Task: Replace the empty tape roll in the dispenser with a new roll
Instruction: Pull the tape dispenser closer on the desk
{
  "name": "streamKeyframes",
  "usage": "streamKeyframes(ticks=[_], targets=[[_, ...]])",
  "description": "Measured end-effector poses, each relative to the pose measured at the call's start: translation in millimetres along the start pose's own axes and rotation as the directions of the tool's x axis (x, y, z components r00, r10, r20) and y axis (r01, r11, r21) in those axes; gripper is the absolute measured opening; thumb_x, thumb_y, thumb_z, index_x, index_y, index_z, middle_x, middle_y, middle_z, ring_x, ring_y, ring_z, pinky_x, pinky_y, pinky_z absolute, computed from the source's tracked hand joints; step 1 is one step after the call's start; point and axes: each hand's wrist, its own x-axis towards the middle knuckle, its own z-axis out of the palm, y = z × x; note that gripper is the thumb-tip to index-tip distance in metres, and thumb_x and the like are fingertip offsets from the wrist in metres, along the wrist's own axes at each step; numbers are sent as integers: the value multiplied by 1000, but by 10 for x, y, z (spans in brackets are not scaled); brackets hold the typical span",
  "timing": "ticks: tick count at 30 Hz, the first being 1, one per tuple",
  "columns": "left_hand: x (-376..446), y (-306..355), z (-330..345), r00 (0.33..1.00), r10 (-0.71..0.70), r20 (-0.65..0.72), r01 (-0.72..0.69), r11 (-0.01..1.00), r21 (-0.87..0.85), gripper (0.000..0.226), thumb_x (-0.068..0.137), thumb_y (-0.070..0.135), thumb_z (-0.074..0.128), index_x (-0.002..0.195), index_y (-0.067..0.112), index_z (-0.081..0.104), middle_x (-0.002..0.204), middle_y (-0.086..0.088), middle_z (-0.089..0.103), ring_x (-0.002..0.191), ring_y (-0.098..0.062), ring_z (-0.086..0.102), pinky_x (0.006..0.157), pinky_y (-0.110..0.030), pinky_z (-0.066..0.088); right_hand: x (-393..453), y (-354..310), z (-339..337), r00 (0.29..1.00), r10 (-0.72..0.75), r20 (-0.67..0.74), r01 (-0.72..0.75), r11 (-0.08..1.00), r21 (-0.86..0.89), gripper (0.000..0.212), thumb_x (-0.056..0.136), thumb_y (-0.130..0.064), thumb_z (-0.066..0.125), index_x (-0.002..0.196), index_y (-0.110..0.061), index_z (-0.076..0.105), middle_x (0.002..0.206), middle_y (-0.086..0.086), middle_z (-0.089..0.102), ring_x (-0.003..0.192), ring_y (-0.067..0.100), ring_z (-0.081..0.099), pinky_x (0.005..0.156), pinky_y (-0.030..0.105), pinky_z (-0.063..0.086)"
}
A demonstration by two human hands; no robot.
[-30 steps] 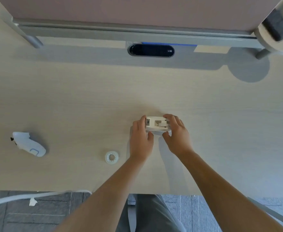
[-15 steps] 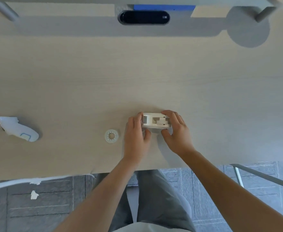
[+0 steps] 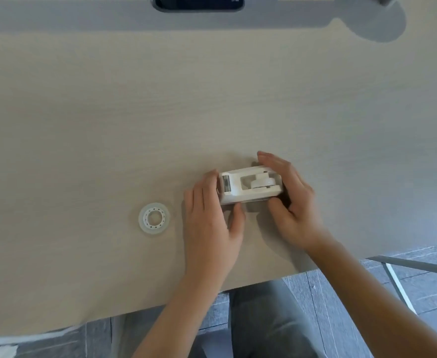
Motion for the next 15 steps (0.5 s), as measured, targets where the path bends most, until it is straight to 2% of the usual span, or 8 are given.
streamKeyframes(ticks=[3, 5, 7, 9, 11, 13, 15], targets=[[-28, -40, 18, 1000, 28, -8, -28, 999, 27, 66, 89, 30, 66, 147, 7, 45, 131, -8, 63, 120, -26, 53, 101, -46, 52, -45, 45, 26, 1000, -18, -24, 17, 1000, -14, 73, 77, 11, 44, 148, -8, 48, 151, 13, 59, 133, 24, 63, 98, 35, 55], [-90, -62, 16, 998, 67, -19, -66, 997, 39, 75, 91, 37, 64, 155, 8, 37, 139, -9, 60, 125, -25, 51, 105, -46, 49, -77, 74, 61, 998, -57, -41, 54, 996, -66, 75, 78, 9, 45, 150, -6, 45, 154, 11, 56, 139, 23, 58, 107, 30, 49], [-212, -64, -9, 995, 102, -12, -102, 995, 3, 85, 94, 43, 60, 164, 21, 17, 156, -8, 45, 134, -26, 49, 110, -46, 47, -115, 98, 108, 992, -107, -69, 97, 985, -141, 76, 79, 7, 48, 153, -10, 43, 152, 8, 57, 137, 18, 58, 109, 20, 43], [-328, -89, -22, 988, 157, -5, -158, 987, -32, 87, 97, 42, 59, 164, 38, 5, 170, -8, 23, 143, -21, 41, 120, -39, 39, -157, 130, 159, 981, -163, -107, 136, 966, -218, 75, 82, 2, 53, 155, -14, 40, 146, 4, 59, 124, 9, 58, 102, 7, 38], [-416, -164, 35, 970, 243, -3, -243, 969, 55, 82, 98, 42, 60, 164, 42, 10, 173, -11, 15, 150, -18, 25, 117, -25, 26, -228, 197, 203, 966, -219, -138, 172, 942, -290, 76, 84, -3, 57, 156, -18, 39, 149, 2, 56, 124, 8, 56, 97, 2, 35], [-438, -219, 99, 959, 282, 3, -279, 948, 152, 75, 99, 42, 59, 163, 37, 22, 172, -14, 17, 154, -28, 24, 118, -32, 25, -283, 234, 238, 952, -269, -147, 207, 918, -339, 76, 85, -6, 58, 157, -20, 39, 155, 1, 52, 133, 13, 54, 99, 11, 37], [-427, -203, 149, 956, 292, 30, -291, 929, 230, 71, 98, 43, 59, 162, 32, 29, 170, -15, 24, 149, -35, 30, 119, -37, 26, -278, 251, 241, 948, -285, -144, 220, 909, -354, 75, 84, -7, 59, 156, -21, 42, 154, 0, 52, 134, 17, 55, 97, 16, 37]])
